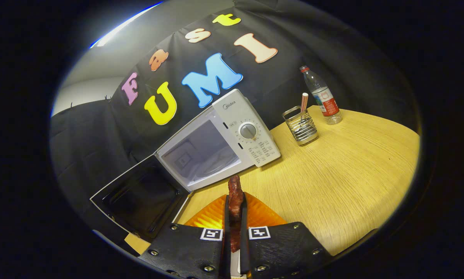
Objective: Open the microwave, put the food inside, and close the microwave door.
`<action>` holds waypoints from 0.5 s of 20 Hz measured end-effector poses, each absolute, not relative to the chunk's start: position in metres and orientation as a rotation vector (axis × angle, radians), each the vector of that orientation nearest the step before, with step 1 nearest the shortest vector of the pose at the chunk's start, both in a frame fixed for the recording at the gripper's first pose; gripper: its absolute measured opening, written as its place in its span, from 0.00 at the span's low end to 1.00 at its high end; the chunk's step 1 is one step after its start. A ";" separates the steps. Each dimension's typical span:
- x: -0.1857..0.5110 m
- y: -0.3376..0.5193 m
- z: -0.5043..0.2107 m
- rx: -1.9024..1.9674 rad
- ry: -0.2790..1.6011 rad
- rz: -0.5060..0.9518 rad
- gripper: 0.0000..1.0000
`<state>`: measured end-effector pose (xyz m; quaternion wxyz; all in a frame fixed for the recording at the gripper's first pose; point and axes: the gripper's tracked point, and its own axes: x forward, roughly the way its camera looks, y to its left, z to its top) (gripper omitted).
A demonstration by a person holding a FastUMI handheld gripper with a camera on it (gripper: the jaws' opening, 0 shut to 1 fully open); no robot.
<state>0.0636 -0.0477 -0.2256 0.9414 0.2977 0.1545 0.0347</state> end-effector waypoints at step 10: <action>0.098 0.009 -0.172 0.467 0.286 0.120 0.10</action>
